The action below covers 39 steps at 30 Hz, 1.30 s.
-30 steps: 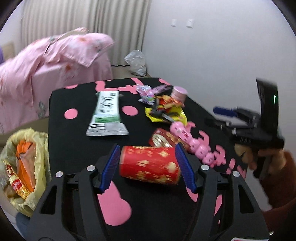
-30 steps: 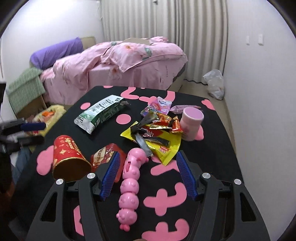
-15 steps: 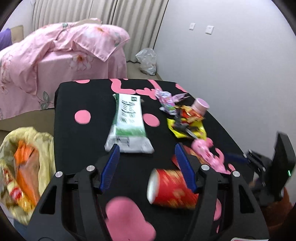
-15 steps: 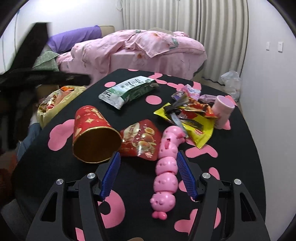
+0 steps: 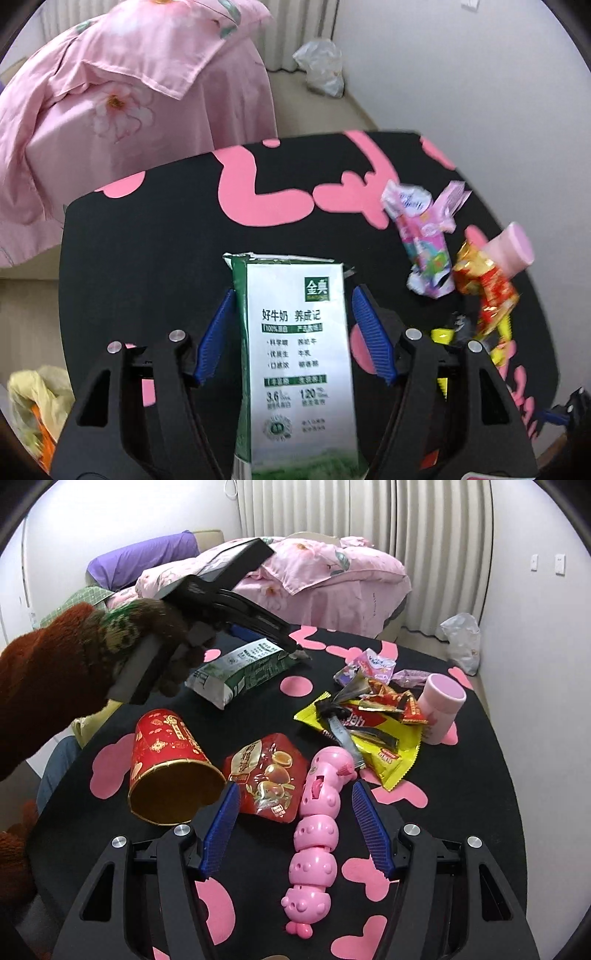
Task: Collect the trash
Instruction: 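Return both tools to the table and grasp the milk carton with the left tool, then lift the milk carton with the left tool while the right tool grasps the red paper cup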
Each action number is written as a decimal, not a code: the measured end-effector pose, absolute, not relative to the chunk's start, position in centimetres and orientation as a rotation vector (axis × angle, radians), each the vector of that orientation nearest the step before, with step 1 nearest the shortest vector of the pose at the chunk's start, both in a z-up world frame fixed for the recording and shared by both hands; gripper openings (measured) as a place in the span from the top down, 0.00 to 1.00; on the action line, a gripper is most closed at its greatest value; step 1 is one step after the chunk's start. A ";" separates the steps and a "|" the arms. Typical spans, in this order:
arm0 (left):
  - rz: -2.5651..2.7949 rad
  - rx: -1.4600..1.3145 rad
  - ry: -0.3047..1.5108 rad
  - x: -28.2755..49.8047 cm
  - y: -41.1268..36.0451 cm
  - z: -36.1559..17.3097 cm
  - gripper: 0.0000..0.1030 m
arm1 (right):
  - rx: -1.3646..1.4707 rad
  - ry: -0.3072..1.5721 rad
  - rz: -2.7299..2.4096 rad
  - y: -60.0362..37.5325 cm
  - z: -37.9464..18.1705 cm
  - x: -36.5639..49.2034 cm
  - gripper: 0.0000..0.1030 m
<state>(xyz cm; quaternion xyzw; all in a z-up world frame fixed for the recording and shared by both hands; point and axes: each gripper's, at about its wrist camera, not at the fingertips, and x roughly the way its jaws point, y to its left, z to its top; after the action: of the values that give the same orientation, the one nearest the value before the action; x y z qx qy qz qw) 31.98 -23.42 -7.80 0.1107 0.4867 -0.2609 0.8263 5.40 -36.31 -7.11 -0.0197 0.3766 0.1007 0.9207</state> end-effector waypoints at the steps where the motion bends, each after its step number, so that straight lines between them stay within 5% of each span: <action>1: -0.557 0.241 1.048 32.0 -23.3 -8.0 0.44 | -0.040 0.778 0.209 -36.3 -7.2 5.5 0.42; 8: -0.606 0.154 1.068 29.4 -19.1 -7.1 0.45 | 0.010 0.764 0.249 -36.5 -6.2 6.0 0.42; 18: -0.585 -0.019 0.824 21.4 -10.4 -1.4 0.45 | -0.098 0.722 0.484 -30.9 -2.7 6.1 0.42; 26: -0.536 -0.049 0.732 17.5 -7.3 0.0 0.45 | -0.333 0.809 0.515 -25.3 -6.4 7.2 0.42; 33: -0.536 -0.050 0.708 16.2 -6.8 0.7 0.45 | -0.298 0.809 0.450 -27.2 -6.1 6.6 0.55; 39: -0.535 -0.052 0.709 15.6 -6.7 0.9 0.45 | -0.193 0.797 0.387 -29.8 -4.4 6.1 0.56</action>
<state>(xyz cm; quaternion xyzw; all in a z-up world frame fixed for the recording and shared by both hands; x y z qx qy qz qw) 15.61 -6.73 0.86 -0.0253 0.3430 -0.2588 0.9026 6.14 -29.78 -4.36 -0.0932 0.3849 0.1869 0.8990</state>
